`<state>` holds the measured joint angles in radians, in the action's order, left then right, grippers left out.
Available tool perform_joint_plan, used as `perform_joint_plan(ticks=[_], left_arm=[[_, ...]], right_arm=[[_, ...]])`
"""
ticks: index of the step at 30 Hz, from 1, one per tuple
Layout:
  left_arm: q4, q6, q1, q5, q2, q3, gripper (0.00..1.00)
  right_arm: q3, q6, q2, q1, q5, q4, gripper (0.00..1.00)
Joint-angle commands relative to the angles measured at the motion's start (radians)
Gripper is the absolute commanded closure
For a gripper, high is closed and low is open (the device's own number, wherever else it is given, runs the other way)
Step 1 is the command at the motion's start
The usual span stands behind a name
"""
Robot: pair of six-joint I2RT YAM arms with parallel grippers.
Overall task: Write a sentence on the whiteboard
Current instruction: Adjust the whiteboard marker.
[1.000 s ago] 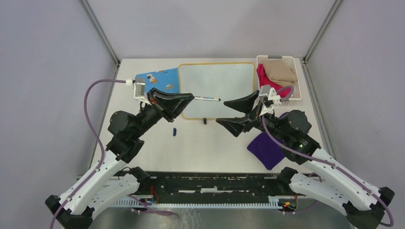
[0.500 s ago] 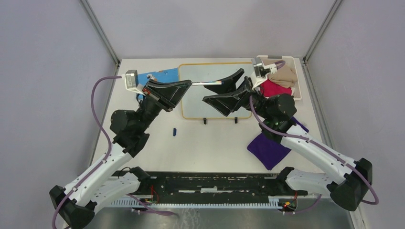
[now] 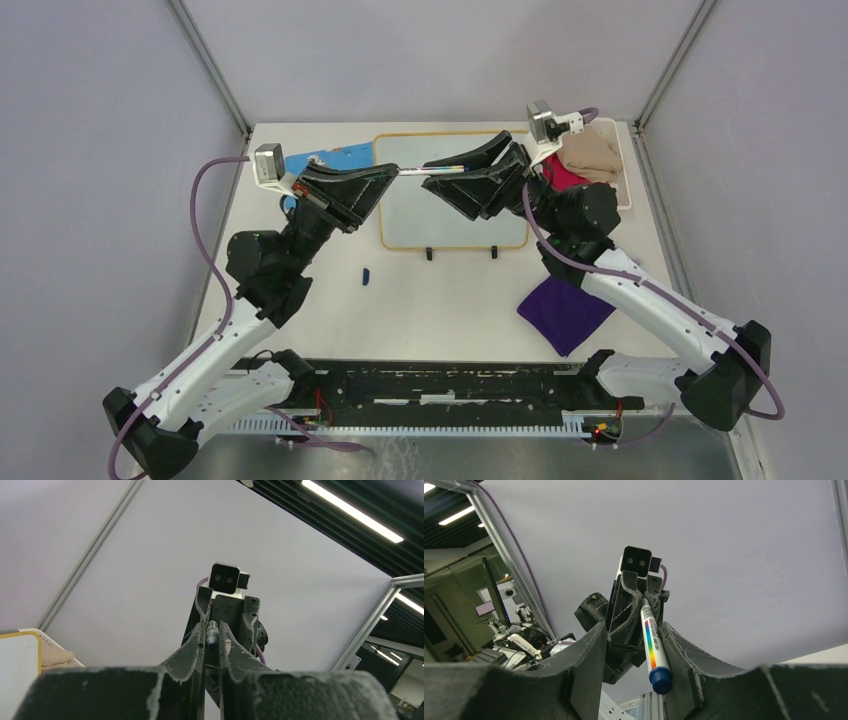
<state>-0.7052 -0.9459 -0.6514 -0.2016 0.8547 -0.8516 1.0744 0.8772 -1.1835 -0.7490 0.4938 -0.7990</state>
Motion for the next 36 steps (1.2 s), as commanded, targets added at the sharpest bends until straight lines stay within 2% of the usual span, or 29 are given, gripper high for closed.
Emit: perform_joint_plan(ticks=[1,8,13,19,26,36], left_arm=[[0.007,-0.012,-0.001,0.002,-0.012,-0.045,0.98],[0.144,0.022,-0.001,0.013,-0.019,-0.096,0.98],[0.176,0.033,-0.001,0.029,-0.028,-0.099,0.98],[0.193,0.043,-0.001,0.039,-0.029,-0.108,0.98],[0.196,0.044,-0.001,0.036,-0.025,-0.105,0.98],[0.202,0.048,-0.001,0.037,-0.029,-0.085,0.98]], right_arm=[[0.082,0.037,-0.02,0.011,0.043,-0.031,0.53],[0.119,0.034,-0.027,0.022,0.061,0.034,0.49],[0.136,0.027,-0.031,0.026,0.074,0.074,0.57],[0.15,0.012,-0.036,0.026,0.084,0.107,0.61],[0.135,0.005,-0.028,0.026,0.064,0.106,0.74],[0.118,0.025,-0.026,0.026,0.038,0.061,0.74]])
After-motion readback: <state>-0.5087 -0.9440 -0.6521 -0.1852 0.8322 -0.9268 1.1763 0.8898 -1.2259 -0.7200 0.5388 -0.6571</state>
